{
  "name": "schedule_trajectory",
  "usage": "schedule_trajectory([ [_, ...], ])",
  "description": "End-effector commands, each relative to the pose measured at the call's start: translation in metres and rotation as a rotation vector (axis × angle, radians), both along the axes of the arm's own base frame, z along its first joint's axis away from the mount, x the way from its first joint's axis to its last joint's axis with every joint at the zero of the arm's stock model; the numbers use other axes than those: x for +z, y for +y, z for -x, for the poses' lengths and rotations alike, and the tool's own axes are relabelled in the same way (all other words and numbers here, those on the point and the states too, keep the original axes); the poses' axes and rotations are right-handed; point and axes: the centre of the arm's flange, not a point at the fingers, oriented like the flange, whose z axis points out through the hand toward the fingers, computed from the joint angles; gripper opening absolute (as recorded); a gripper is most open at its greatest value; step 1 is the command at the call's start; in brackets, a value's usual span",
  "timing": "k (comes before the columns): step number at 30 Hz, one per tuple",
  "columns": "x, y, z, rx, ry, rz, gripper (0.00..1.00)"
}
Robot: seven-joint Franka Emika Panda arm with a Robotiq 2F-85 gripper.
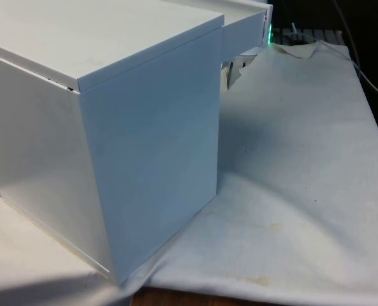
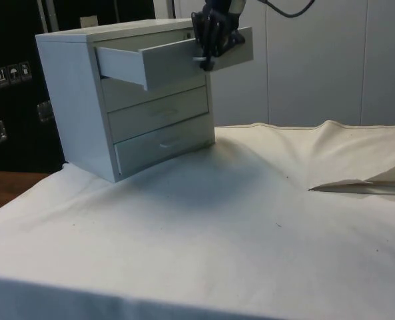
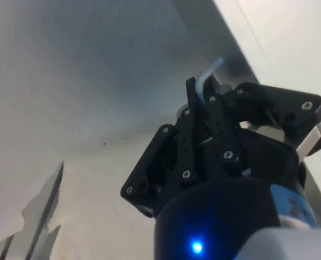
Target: Open the drawer, then close it.
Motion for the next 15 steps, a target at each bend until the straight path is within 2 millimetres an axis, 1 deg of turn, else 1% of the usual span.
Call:
schedule_trajectory([
  [1,0.002,0.004,0.003,0.004,-0.008,0.017,0.0],
  [5,-0.002,0.011,0.007,0.002,-0.02,0.039,0.0],
  [6,-0.003,0.007,0.005,-0.002,-0.011,0.024,0.0],
  [7,-0.002,0.012,0.008,0.001,-0.024,0.044,0.0],
  [10,-0.005,0.018,0.01,-0.002,-0.037,0.067,0.0],
  [14,-0.007,0.021,0.012,-0.006,-0.05,0.083,0.0],
  [15,-0.008,0.017,0.009,-0.015,-0.045,0.076,0.0],
])
